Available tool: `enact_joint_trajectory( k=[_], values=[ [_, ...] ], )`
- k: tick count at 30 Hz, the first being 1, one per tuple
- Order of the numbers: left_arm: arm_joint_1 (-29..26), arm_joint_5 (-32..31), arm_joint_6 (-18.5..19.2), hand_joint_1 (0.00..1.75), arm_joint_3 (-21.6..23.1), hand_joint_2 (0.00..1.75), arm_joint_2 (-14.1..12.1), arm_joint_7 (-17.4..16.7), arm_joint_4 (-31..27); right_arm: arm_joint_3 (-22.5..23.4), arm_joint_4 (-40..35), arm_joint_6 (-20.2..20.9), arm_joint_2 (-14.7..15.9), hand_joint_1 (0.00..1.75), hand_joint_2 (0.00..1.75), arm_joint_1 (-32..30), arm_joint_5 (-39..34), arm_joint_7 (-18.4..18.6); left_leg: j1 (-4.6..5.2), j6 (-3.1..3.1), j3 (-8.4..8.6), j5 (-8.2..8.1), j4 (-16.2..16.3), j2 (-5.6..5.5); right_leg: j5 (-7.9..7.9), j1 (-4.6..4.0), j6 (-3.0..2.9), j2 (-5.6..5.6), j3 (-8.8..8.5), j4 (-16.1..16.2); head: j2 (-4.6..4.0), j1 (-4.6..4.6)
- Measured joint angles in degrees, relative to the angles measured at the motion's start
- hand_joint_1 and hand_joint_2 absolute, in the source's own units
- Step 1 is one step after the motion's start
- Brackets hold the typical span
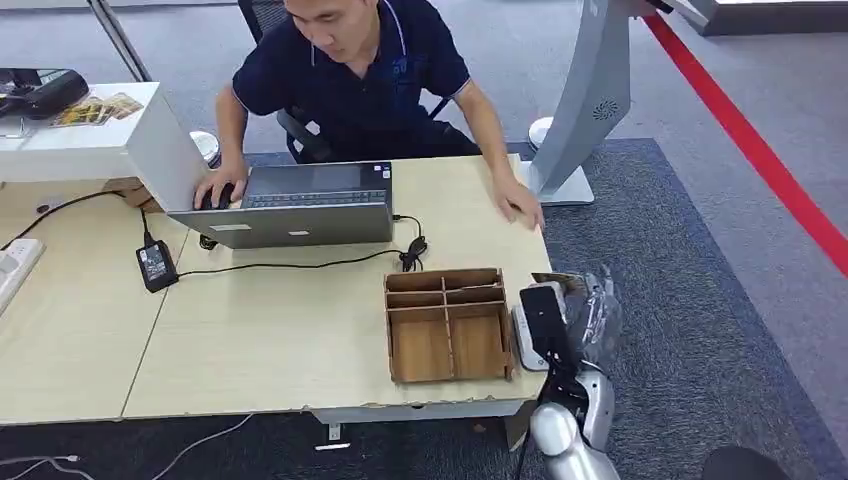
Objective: Pass the card to the sensor for recognition and then transmit it.
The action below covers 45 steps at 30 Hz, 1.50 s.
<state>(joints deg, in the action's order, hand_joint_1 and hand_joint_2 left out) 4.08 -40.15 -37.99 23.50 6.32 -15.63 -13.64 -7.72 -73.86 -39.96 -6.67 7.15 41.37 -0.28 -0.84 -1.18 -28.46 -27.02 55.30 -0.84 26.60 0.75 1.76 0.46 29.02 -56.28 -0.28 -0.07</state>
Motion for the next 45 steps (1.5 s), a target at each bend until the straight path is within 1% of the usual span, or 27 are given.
enact_joint_trajectory(
  k=[4, 15, 23, 34, 45],
  values=[
    [0.01, 0.59, -0.02, 0.0, 0.2, 0.0, 0.02, -0.22, 0.0, 0.5, 1.0, -0.02, 0.0, 1.75, 1.75, -0.57, 1.79, -0.59, 0.0, 0.0, -0.01, 0.0, 0.0, 0.0, 0.0, 0.0, 0.0, 0.0, 0.01, 0.0, 0.0, 0.0],
    [0.01, 2.25, -0.28, 0.0, 0.55, 0.0, 0.0, -1.01, 0.0, 4.53, 7.01, 0.0, -1.05, 1.75, 1.75, -2.12, 2.8, -3.37, 0.0, 0.0, -0.01, 0.0, 0.0, 0.0, 0.0, 0.0, 0.0, 0.0, 0.01, 0.0, 0.0, 0.0],
    [0.02, 2.77, -0.44, 0.0, 0.98, 0.0, -0.02, -1.16, 0.0, 6.75, 10.51, -0.02, -1.99, 1.75, 1.75, -2.65, 2.91, -3.5, 0.0, 0.0, -0.01, 0.0, 0.0, 0.01, 0.0, 0.0, 0.0, 0.0, 0.01, 0.0, 0.0, 0.0],
    [0.03, 3.13, -0.81, 0.0, 1.55, 0.0, -0.09, -1.33, 0.0, 8.2, 13.27, -0.02, -2.82, 1.75, 1.75, -2.84, 2.89, -4.17, 0.0, 0.0, -0.02, 0.0, 0.0, 0.01, 0.0, 0.0, 0.0, 0.0, 0.01, 0.0, 0.0, 0.0],
    [0.04, 3.19, -0.79, 0.0, 1.75, 0.0, -0.17, -1.2, 0.0, 8.7, 14.23, -0.09, -3.08, 1.75, 1.75, -2.35, 3.06, -4.74, 0.0, 0.0, 0.02, 0.0, 0.0, 0.01, 0.0, 0.0, 0.0, 0.0, -0.03, 0.0, 0.0, 0.0]
  ],
)
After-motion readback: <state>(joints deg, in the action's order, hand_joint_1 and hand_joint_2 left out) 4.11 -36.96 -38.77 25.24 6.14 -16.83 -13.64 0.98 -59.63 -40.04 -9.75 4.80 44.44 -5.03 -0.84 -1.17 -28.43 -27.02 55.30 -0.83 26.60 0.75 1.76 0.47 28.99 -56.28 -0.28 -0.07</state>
